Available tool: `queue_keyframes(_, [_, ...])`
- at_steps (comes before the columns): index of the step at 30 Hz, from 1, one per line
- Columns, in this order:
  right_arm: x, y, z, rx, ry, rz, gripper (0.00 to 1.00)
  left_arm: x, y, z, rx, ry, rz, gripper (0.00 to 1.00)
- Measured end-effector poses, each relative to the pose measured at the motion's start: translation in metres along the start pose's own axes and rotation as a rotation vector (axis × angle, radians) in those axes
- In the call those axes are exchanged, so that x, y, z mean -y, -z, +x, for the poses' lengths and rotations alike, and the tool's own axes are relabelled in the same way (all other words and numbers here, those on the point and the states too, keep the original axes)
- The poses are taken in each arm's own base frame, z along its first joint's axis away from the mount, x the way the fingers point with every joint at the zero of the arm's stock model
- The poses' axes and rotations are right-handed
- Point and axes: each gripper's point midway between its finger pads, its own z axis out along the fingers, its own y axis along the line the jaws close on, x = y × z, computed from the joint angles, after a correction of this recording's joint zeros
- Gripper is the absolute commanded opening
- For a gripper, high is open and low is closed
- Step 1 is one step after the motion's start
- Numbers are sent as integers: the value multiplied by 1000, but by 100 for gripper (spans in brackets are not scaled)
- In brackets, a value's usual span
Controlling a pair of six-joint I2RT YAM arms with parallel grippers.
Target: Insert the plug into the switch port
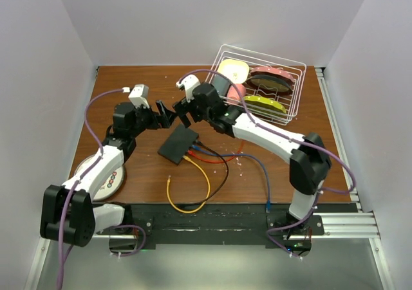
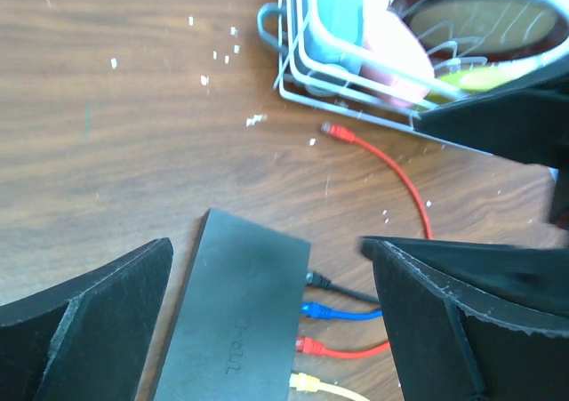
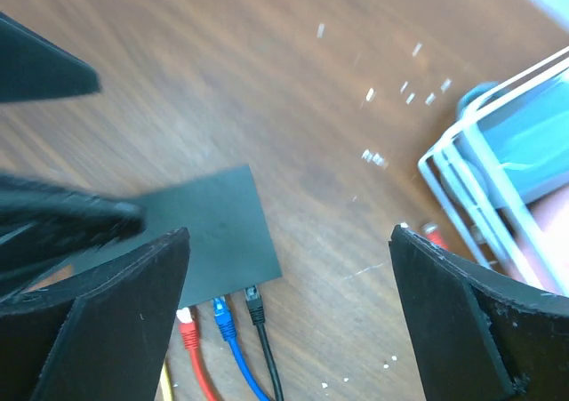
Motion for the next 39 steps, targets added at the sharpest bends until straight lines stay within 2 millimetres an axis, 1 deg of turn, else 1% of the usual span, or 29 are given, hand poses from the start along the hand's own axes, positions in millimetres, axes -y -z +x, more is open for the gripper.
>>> queue_keyframes(3, [6, 28, -28, 89, -34, 2, 98, 7, 5, -18, 32, -14, -3, 100])
queue_keyframes(5, [9, 48, -38, 142, -60, 3, 99, 10, 8, -28, 54, -20, -10, 100])
queue_keyframes(8, [15, 76, -42, 195, -90, 9, 99, 12, 13, -40, 87, -27, -16, 100])
queue_keyframes(10, [22, 97, -41, 225, -107, 23, 98, 13, 16, -42, 97, -29, -22, 100])
queue_keyframes(15, [35, 140, -48, 333, -138, 49, 98, 10, 17, -42, 98, -25, -39, 100])
queue_keyframes(19, [42, 166, -54, 399, -154, 58, 98, 6, 19, -44, 109, -22, -65, 100])
queue_keyframes(21, [45, 172, -58, 419, -159, 66, 99, 8, 22, -48, 123, -25, -65, 100])
queue_keyframes(23, [47, 175, -60, 428, -161, 74, 99, 11, 25, -52, 137, -28, -61, 100])
queue_keyframes(27, [47, 175, -59, 421, -157, 77, 98, 13, 27, -56, 151, -28, -55, 100])
queue_keyframes(35, [47, 175, -58, 419, -155, 75, 98, 12, 27, -52, 145, -24, -53, 100])
queue_keyframes(39, [47, 175, -58, 417, -154, 73, 99, 15, 28, -54, 151, -27, -41, 100])
